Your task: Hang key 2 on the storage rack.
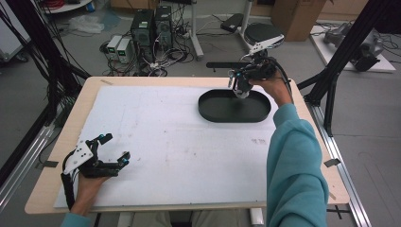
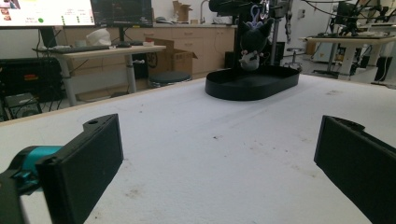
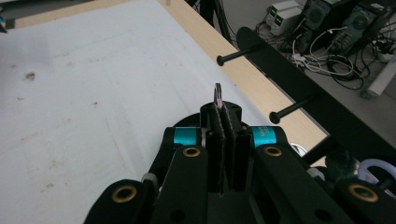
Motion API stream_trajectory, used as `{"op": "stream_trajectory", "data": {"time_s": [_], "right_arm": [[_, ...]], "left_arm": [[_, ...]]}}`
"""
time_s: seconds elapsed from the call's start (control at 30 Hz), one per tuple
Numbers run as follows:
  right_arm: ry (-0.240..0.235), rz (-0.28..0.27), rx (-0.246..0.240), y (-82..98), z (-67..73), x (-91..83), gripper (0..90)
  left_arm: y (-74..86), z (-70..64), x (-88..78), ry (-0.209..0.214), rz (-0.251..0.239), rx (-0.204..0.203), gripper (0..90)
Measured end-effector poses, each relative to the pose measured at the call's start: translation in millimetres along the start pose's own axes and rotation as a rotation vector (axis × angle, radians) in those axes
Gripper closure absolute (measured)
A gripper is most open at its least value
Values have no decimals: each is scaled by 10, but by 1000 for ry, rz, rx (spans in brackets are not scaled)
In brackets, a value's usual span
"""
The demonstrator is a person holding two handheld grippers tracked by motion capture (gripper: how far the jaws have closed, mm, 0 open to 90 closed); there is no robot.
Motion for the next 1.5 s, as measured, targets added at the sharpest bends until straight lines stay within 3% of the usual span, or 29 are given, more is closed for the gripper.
{"op": "stream_trajectory", "data": {"time_s": [0.33, 0.6, 1.5], "right_arm": [[21, 58, -11, -54, -92, 66, 889], [45, 103, -10, 1, -158, 117, 889], [124, 132, -31, 52, -266, 201, 889]], "left_arm": [[-3, 7, -11, -2, -6, -5, 17], [-3, 4, -12, -3, -7, 4, 17], [-3, -1, -12, -5, -9, 4, 17]]}}
Point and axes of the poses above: each handheld gripper's, and its own axes: x roughly forward along the jaws, y roughly out of its underside, z roughly to its left, the point moved 6 cm from there along x, roughly forward along the jaws, and after that the axes turned 11 degrees about -z, right-handed, at the moved point
